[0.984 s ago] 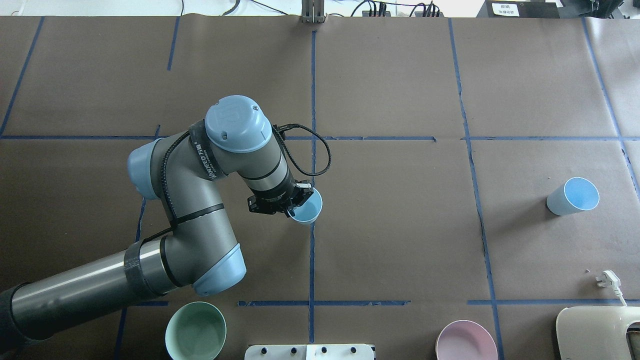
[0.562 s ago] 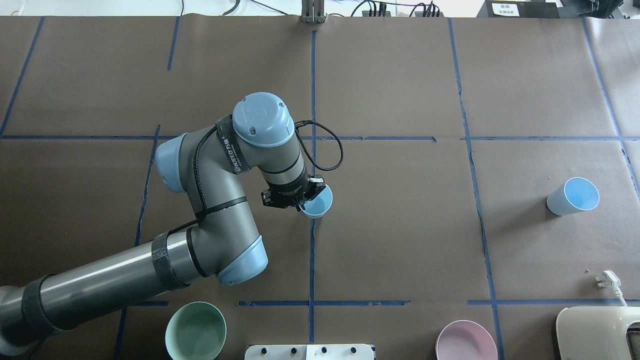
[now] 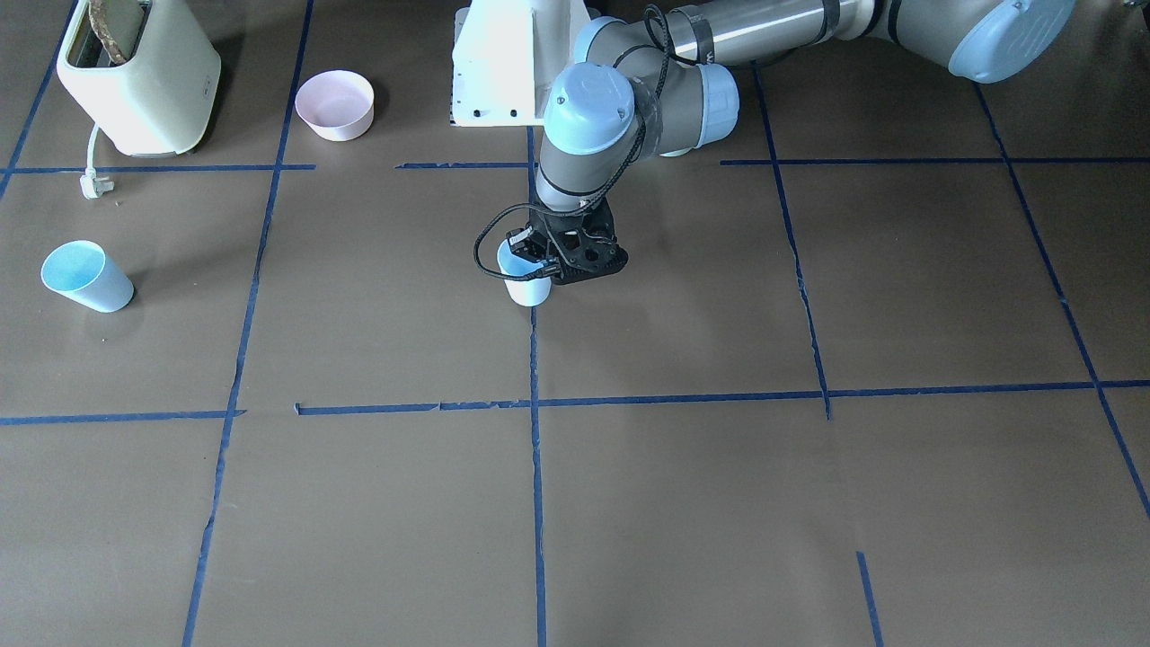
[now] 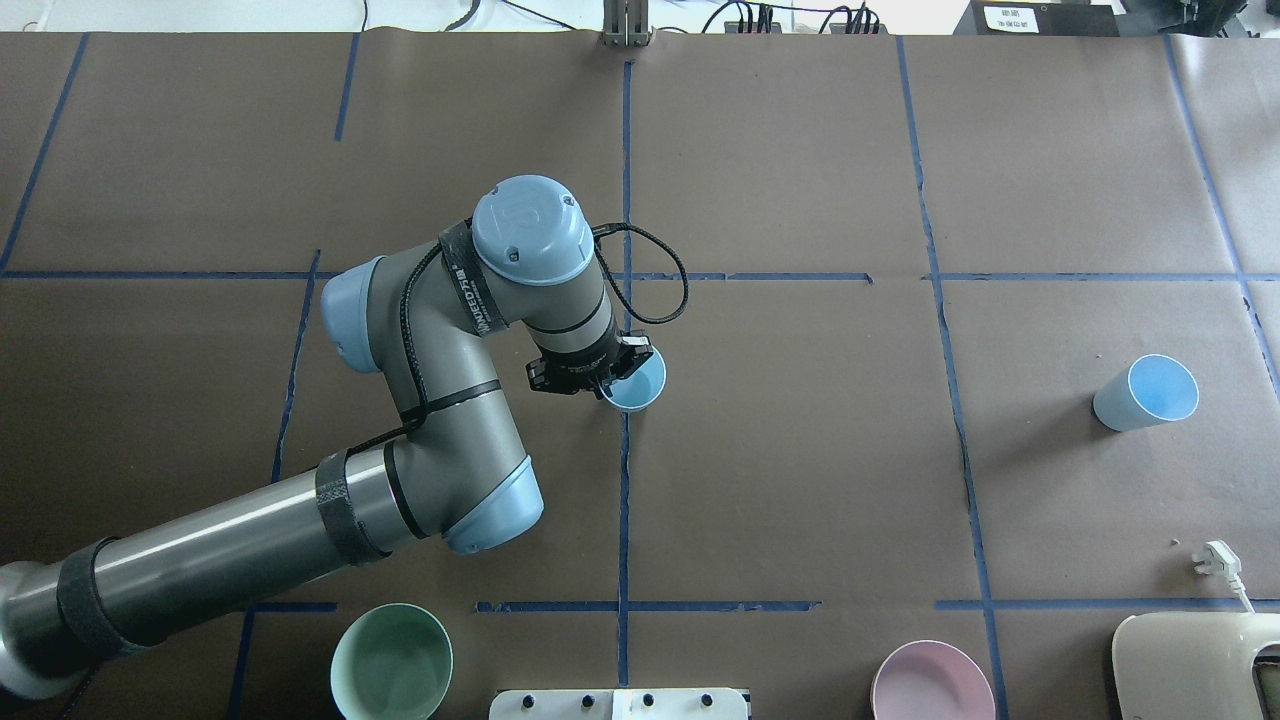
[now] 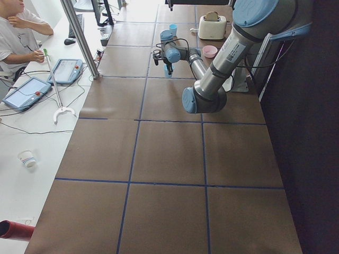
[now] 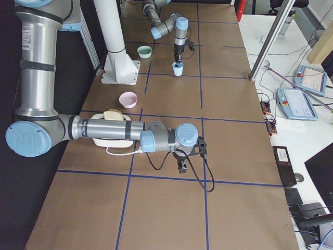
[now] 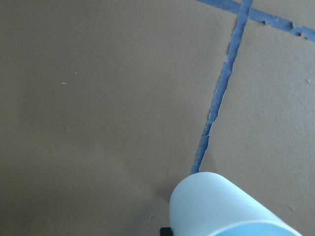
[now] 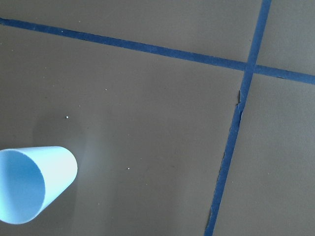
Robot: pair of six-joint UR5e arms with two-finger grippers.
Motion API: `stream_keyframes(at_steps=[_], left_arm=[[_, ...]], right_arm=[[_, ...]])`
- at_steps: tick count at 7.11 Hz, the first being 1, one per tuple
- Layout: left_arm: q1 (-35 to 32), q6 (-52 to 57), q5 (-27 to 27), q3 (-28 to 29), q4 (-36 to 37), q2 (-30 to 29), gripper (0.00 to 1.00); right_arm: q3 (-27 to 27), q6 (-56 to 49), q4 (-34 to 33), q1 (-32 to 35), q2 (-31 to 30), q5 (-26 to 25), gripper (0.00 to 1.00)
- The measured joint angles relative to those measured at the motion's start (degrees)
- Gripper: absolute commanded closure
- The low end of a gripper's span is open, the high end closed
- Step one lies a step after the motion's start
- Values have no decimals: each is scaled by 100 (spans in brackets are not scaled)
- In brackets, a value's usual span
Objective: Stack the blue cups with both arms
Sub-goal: 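Carry the light blue cup with the left gripper to the table center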
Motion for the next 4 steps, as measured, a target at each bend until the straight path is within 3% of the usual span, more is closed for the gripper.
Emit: stream_keyframes(at_steps=[4], left_arm=[[-90, -45, 63, 332, -326, -94, 95]], right_arm=[[-1, -8, 0, 0, -59, 0, 0]])
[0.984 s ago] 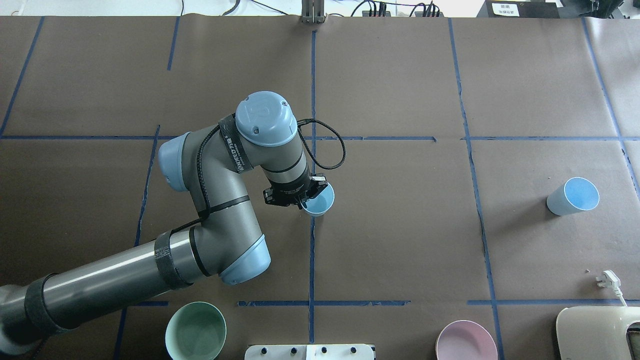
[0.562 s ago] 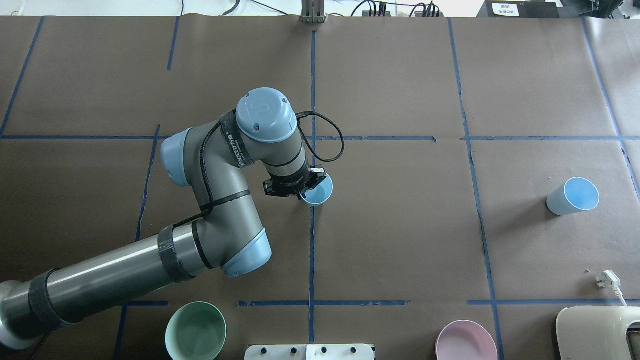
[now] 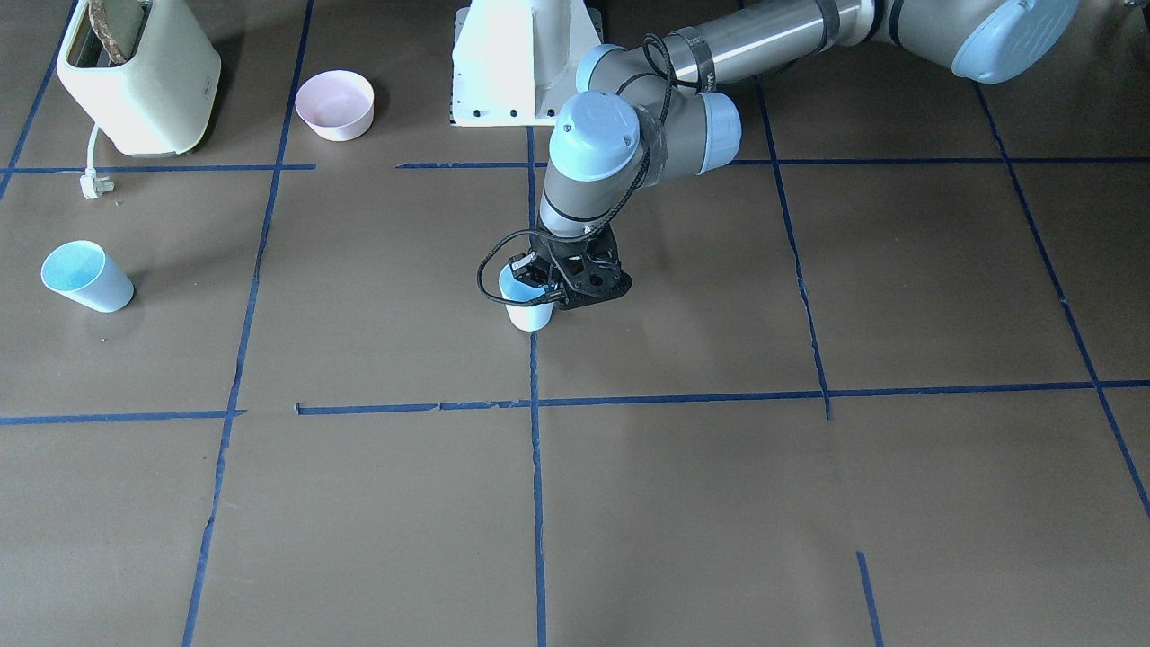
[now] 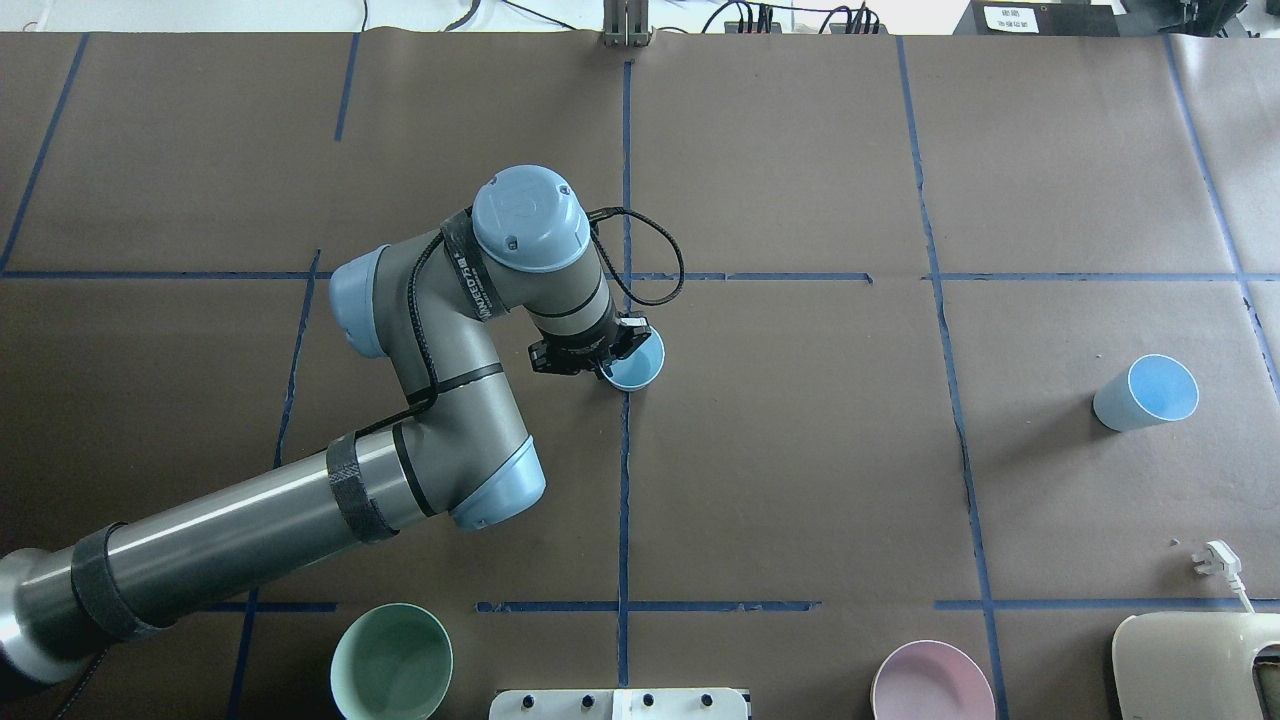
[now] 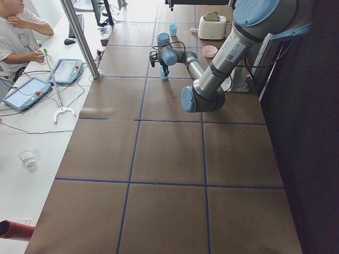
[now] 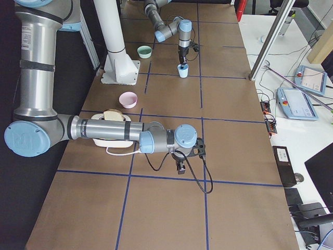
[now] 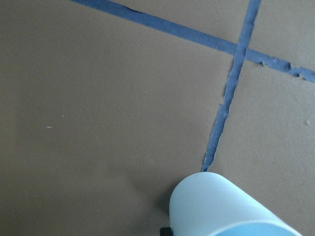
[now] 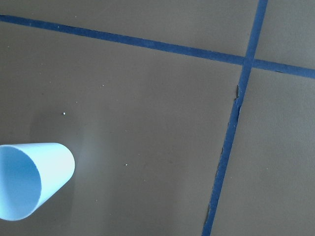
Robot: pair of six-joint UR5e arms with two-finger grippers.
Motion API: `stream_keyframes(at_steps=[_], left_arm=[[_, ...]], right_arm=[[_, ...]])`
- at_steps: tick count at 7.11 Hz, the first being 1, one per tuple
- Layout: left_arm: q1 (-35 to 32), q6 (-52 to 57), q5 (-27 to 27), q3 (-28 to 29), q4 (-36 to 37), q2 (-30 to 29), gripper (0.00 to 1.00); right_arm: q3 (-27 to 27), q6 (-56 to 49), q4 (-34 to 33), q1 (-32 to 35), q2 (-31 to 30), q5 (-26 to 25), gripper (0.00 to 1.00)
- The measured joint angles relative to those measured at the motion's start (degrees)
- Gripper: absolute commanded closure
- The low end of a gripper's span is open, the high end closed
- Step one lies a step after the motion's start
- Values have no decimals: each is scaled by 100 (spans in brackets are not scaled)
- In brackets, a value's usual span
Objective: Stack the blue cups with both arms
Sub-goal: 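Carry the light blue cup with the left gripper to the table center, then open the left gripper and lift it away from the placed cup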
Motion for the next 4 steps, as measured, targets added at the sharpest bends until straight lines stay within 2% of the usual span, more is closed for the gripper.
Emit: stream_keyframes(at_steps=[1, 2, 3, 4], left_arm=[[-2, -8, 1, 48, -4, -33, 83], [-5, -14, 1, 91, -6, -54, 48], [-5, -13, 1, 113, -6, -60, 4], [-6, 4, 1, 115, -6, -59, 1]], right_arm=[[1, -6, 0, 0, -17, 0, 0], [7, -3, 0, 0, -25, 0, 0], [20, 23, 0, 0, -14, -2, 0], [43, 75, 2, -3, 20, -6, 0]])
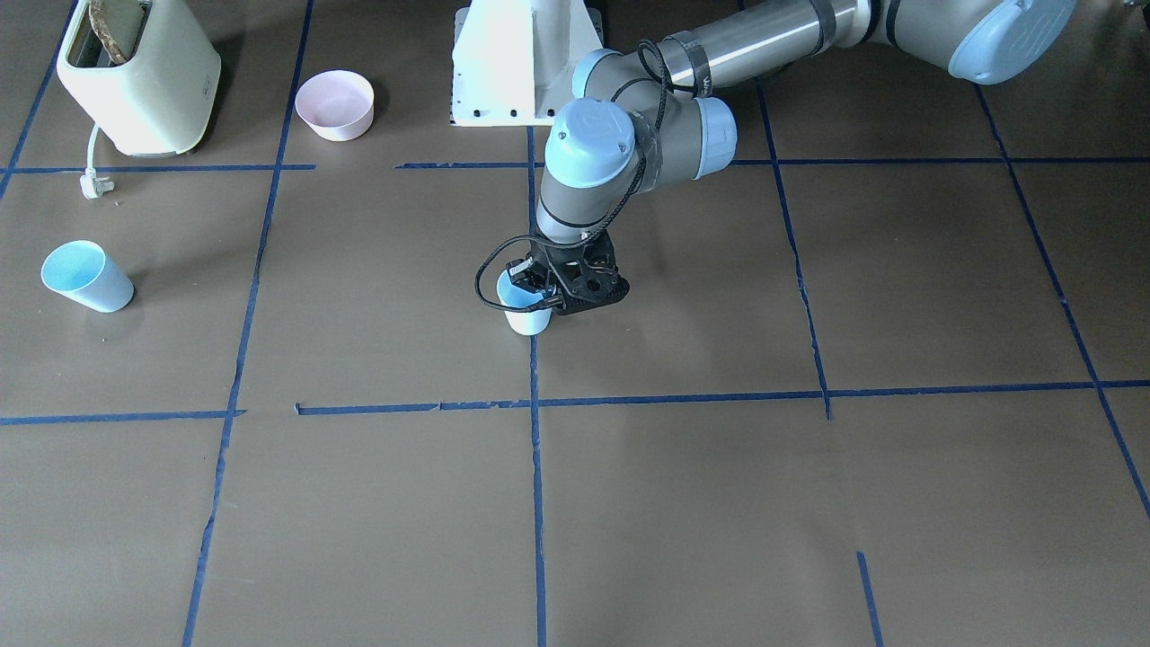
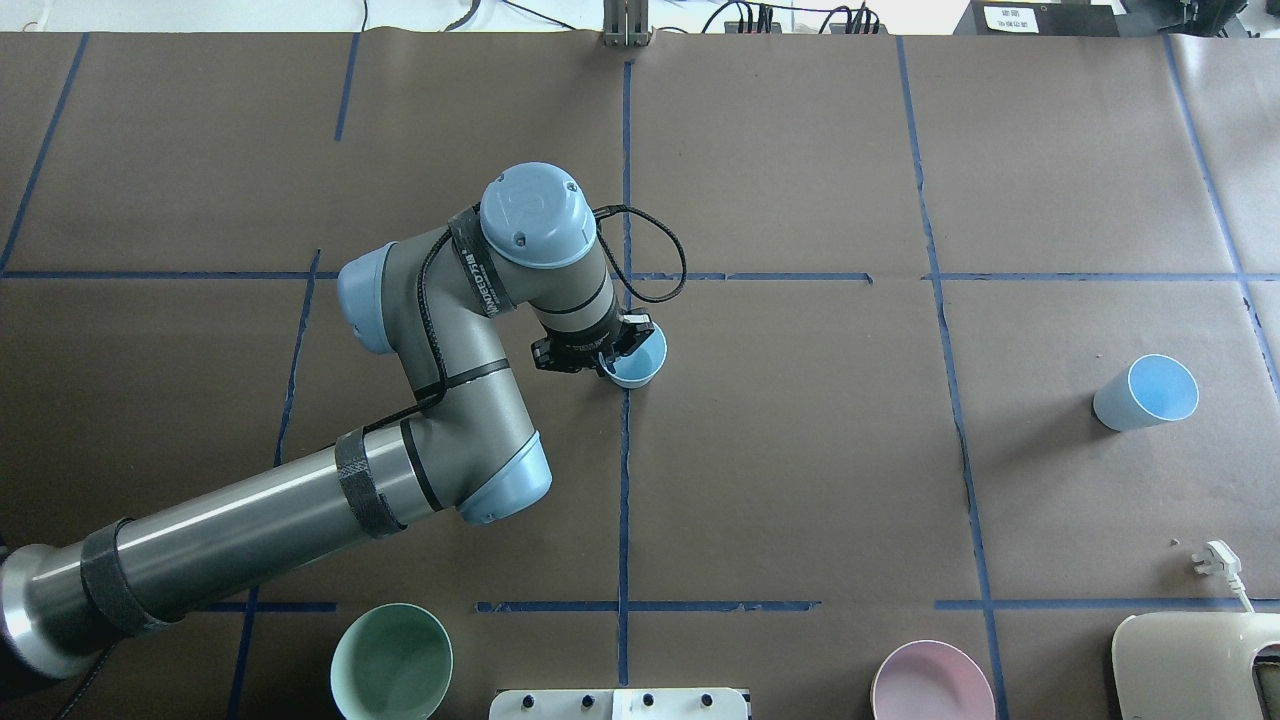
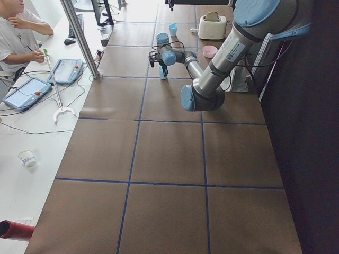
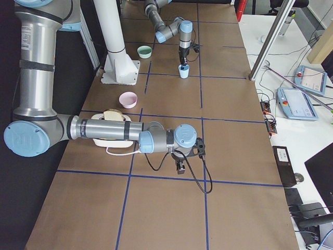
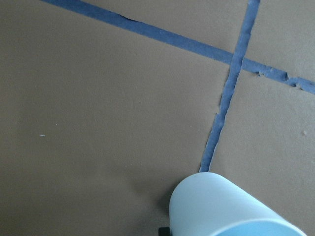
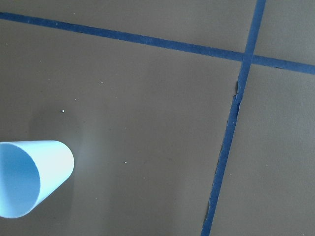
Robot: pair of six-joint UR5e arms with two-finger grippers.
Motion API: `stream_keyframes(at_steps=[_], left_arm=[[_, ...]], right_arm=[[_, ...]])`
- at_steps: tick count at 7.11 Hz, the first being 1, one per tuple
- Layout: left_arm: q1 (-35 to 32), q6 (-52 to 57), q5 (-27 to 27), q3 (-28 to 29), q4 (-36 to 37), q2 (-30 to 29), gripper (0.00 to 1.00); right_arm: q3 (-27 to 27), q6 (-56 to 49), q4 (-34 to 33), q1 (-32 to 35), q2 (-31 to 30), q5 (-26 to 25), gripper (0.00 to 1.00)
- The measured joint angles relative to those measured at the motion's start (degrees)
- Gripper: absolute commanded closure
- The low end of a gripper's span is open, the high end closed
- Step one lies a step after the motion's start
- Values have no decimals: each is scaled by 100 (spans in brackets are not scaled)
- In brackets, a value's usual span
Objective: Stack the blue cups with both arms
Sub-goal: 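Open the left gripper and lift it away from the placed cup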
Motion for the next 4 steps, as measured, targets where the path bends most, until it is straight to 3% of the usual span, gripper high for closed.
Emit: stream_keyframes(at_steps=[2, 4], left_arm=[[-87, 32, -59, -168, 42, 74, 1], [-386, 160, -400, -1103, 74, 721, 1]], right_arm=[[377, 733, 11, -154, 40, -17, 0], [972, 1833, 17, -609, 41, -51, 0]])
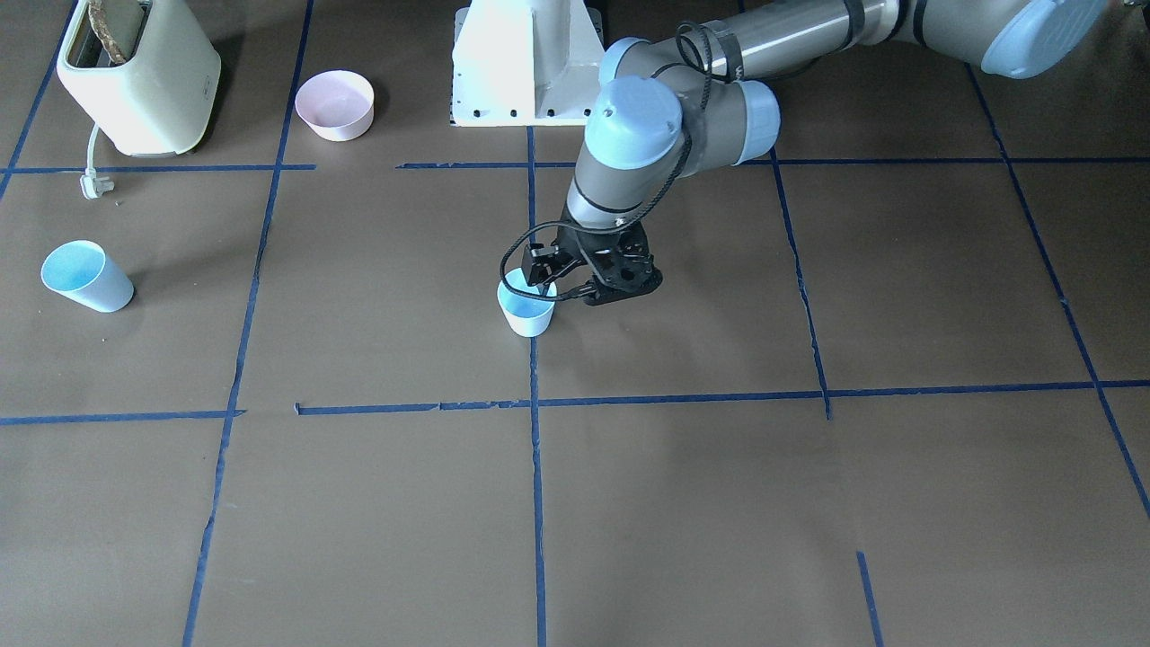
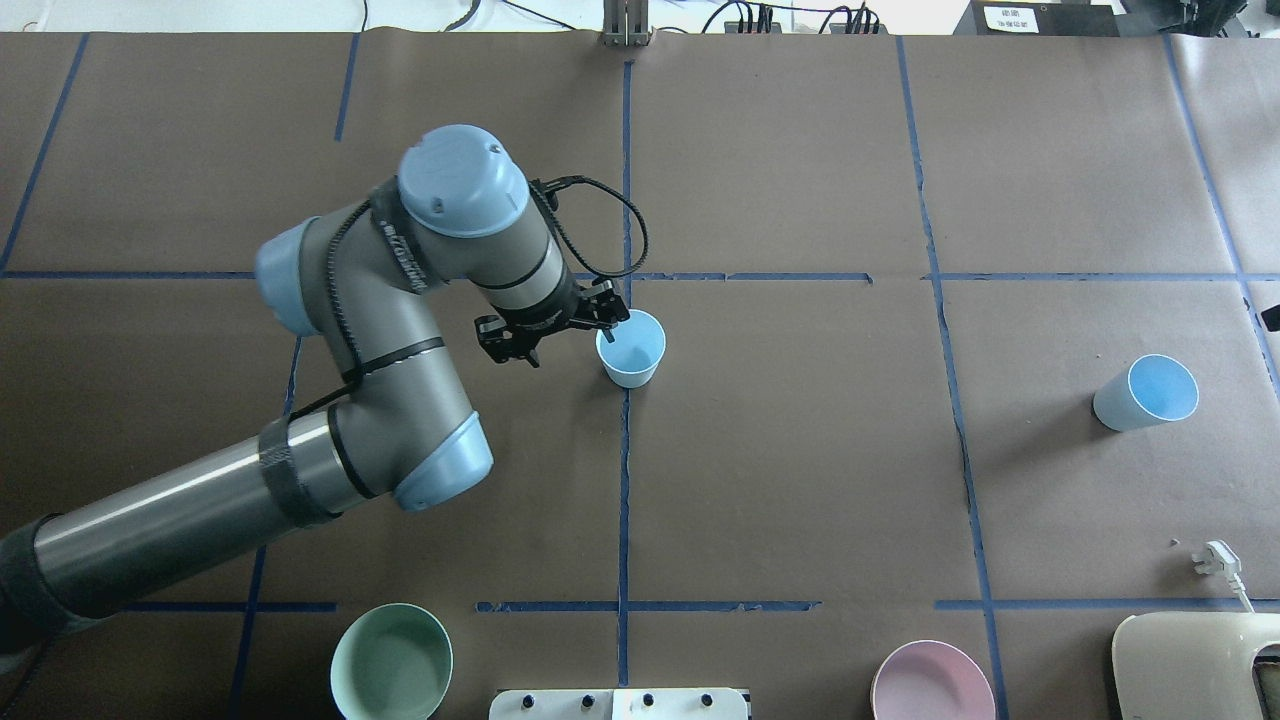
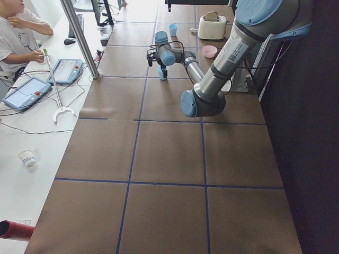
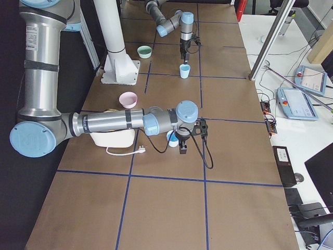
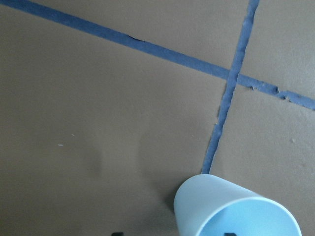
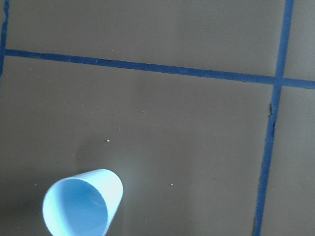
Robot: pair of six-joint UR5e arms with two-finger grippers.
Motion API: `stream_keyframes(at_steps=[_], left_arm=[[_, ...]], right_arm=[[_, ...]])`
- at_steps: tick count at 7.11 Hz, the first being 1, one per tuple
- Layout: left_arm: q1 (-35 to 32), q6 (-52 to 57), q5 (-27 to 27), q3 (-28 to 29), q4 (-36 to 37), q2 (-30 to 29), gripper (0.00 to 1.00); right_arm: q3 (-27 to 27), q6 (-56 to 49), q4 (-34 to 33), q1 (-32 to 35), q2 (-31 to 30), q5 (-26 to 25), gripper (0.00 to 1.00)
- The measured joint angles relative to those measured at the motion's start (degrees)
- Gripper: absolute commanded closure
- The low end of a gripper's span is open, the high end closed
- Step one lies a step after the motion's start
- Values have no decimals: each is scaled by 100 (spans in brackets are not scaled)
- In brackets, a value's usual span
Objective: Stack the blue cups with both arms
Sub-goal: 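Open the left gripper and lift it away from the placed cup, then grasp the other light blue cup with the right gripper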
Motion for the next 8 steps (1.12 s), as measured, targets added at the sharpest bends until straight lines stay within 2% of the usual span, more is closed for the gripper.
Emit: stream_keyframes(at_steps=[2, 3, 5, 7, 8], left_arm=[[-339, 480, -338, -1062, 5, 883, 0], [-448, 593, -431, -1273, 5, 1090, 0], [-512, 658, -482, -1382, 5, 1202, 0], [-518, 664, -487, -1395, 5, 1210, 0], [-519, 661, -488, -1399, 5, 1208, 0]], right_arm=[[166, 436, 90, -487, -54, -321, 0], [130, 634, 305, -681, -77, -510, 1], [-157, 1278, 1087, -1110, -89, -777, 2], [-738, 1623, 2005, -1336, -91, -846, 3], [-869, 1707, 2211, -1408, -92, -845, 4]])
